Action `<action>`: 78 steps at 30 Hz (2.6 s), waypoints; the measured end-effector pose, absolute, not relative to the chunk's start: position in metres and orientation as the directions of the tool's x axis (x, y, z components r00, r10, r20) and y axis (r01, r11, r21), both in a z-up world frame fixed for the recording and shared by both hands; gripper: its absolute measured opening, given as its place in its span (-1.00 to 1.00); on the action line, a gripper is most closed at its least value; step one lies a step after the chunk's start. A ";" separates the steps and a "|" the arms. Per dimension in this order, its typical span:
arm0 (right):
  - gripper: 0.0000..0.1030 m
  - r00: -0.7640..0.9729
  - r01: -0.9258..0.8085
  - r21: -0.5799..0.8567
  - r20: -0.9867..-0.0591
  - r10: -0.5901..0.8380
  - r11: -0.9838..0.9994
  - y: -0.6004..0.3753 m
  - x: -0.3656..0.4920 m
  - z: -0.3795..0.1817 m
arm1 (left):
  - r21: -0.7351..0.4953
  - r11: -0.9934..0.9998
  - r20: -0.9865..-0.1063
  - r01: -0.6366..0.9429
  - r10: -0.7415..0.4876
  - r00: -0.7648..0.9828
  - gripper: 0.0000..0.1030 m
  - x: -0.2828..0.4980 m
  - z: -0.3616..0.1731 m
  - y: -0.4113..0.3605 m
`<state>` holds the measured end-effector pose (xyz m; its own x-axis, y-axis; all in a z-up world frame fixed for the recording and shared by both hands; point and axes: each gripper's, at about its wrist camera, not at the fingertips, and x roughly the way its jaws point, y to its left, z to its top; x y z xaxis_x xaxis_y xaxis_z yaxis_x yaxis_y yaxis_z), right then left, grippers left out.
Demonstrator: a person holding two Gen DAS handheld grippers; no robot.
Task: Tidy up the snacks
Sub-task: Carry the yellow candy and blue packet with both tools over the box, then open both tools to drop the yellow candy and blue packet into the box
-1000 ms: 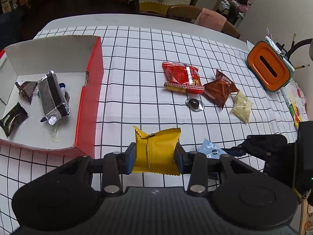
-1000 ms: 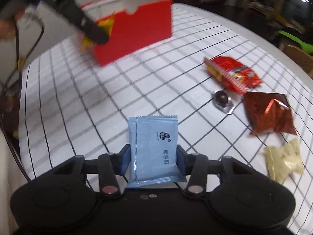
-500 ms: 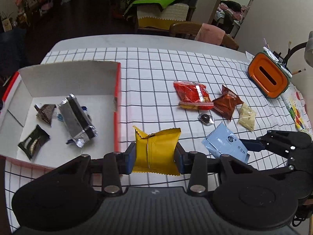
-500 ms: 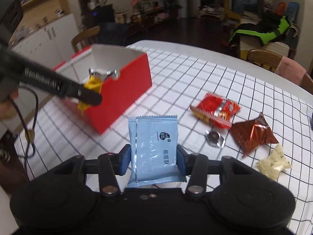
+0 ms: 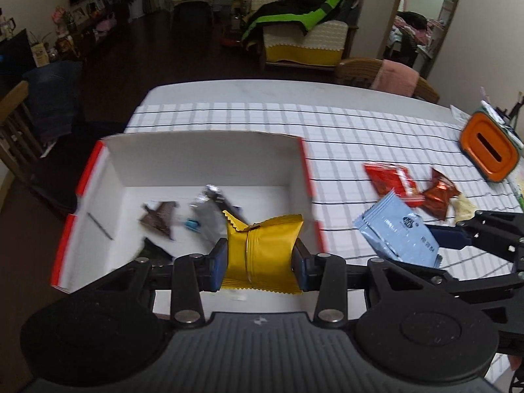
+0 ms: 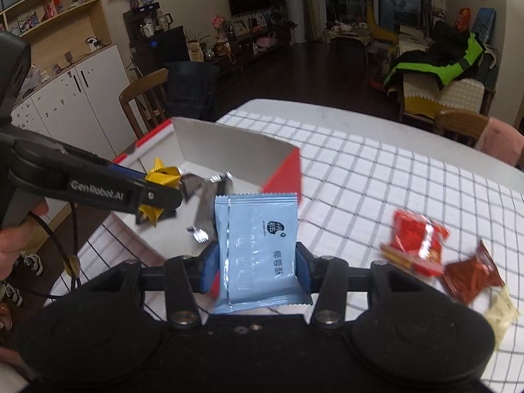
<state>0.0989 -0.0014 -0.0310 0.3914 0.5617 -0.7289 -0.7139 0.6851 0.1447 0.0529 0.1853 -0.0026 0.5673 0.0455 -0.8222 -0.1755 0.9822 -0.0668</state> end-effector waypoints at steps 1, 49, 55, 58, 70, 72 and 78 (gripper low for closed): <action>-0.11 0.391 -0.714 0.147 -0.728 0.564 0.685 0.007 0.100 -0.031 | -0.058 0.982 -0.822 -0.180 0.055 0.566 -0.23 0.053 -0.003 0.193; 0.09 0.332 -0.755 0.005 -0.859 0.389 0.655 0.163 0.131 -0.103 | 0.099 0.989 -0.944 -0.109 0.128 0.304 -0.22 0.107 -0.082 0.284; 0.21 0.334 -0.749 0.041 -0.839 0.430 0.661 0.148 0.124 -0.088 | 0.073 0.989 -0.926 -0.129 0.116 0.358 -0.15 0.095 -0.068 0.282; 0.30 0.336 -0.749 0.053 -0.829 0.448 0.660 0.138 0.122 -0.079 | 0.071 0.989 -0.912 -0.133 0.118 0.392 -0.11 0.089 -0.057 0.276; 0.70 0.425 -0.699 0.089 -0.746 0.513 0.709 0.070 0.108 -0.036 | 0.055 0.992 -0.836 -0.112 0.107 0.539 0.23 0.075 -0.014 0.230; 0.73 0.437 -0.686 0.098 -0.737 0.516 0.721 0.056 0.108 -0.030 | 0.053 0.994 -0.826 -0.100 0.100 0.555 0.28 0.075 -0.010 0.219; 0.87 0.463 -0.619 0.151 -0.723 0.513 0.771 0.012 0.113 -0.022 | 0.035 0.998 -0.802 -0.056 0.061 0.594 0.37 0.077 -0.002 0.182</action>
